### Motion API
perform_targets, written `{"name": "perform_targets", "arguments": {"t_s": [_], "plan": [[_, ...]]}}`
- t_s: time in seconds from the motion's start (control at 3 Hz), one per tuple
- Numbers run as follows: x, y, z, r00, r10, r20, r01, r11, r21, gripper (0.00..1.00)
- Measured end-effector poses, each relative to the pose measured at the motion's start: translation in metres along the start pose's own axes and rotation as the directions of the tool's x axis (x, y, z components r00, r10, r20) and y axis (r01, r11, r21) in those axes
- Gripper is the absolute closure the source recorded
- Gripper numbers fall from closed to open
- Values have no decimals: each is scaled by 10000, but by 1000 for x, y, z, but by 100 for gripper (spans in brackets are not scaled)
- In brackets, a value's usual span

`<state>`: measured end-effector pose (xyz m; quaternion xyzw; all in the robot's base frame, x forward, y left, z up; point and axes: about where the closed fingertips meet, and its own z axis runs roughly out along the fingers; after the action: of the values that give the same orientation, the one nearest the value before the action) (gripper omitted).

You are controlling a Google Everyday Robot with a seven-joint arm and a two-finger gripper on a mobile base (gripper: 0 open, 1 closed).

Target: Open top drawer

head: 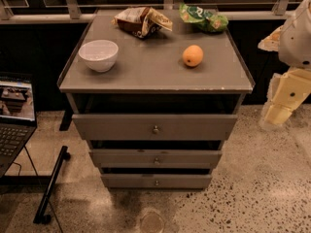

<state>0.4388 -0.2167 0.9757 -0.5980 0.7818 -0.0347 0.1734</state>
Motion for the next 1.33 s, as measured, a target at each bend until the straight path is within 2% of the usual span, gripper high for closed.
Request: {"name": "perform_targets", "arguments": {"t_s": [0.33, 0.67, 1.0, 1.33], "plan": [[4, 23, 8, 9952, 719, 671, -741, 9968, 311, 0], [28, 56, 46, 9614, 2394, 1360, -2442, 9695, 193, 0], [43, 70, 102, 8960, 3956, 2017, -4000, 9163, -205, 0], [43, 40, 143, 8304, 4649, 3071, -4854, 8742, -110, 0]]}}
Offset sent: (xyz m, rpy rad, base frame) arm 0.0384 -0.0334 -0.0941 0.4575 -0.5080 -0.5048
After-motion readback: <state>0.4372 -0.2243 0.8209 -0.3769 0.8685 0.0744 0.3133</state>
